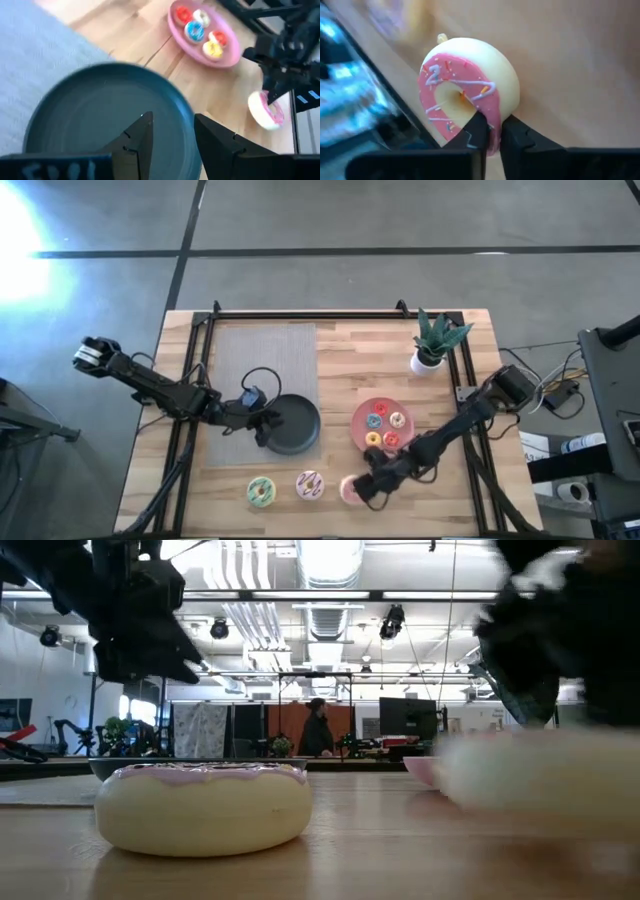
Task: Pick & Place donuts
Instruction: Put the large pink donut onto the black plate
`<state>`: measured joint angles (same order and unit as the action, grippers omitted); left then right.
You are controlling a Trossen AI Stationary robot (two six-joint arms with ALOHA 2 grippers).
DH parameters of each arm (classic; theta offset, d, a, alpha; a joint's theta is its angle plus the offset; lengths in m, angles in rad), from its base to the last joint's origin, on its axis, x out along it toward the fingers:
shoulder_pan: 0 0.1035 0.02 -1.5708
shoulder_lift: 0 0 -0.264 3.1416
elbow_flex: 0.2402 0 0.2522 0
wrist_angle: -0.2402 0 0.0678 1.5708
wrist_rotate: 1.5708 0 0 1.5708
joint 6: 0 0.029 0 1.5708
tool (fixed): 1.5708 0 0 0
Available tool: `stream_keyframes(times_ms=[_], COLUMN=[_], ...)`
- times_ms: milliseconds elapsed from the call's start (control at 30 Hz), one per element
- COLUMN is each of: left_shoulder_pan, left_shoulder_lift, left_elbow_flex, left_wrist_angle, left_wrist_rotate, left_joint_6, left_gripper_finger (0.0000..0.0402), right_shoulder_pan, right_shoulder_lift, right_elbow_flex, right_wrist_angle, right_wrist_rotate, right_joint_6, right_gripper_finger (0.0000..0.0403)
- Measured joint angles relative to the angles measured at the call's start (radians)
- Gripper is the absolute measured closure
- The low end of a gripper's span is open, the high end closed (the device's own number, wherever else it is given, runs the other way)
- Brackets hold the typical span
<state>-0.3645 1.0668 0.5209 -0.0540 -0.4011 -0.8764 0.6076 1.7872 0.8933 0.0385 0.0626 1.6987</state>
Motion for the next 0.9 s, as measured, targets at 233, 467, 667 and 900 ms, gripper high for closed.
stream_keyframes(times_ms=[233,467,667,900], left_shoulder_pan=[-0.045,-0.164,-0.246,-0.236], left_shoulder_lift=[0.0,0.051,0.184,0.329], left_elbow_flex=[0.11,0.25,0.36,0.394], left_wrist_angle=[0.002,-0.008,-0.133,-0.143], left_wrist_rotate=[-0.031,-0.186,-0.434,-0.621], left_joint_6=[0.222,0.682,1.065,1.339], left_gripper_finger=[0.0284,0.0284,0.0284,0.0284], right_shoulder_pan=[-0.136,-0.359,-0.519,-0.613], right_shoulder_lift=[-0.119,-0.147,-0.148,-0.149], right_elbow_flex=[0.031,0.051,0.096,0.135], right_wrist_angle=[0.004,0.002,0.002,0.002], right_wrist_rotate=[0.077,-0.062,-0.277,-0.389], right_joint_6=[-0.106,-0.258,-0.339,-0.356], right_gripper_finger=[0.0384,0.0384,0.0383,0.038])
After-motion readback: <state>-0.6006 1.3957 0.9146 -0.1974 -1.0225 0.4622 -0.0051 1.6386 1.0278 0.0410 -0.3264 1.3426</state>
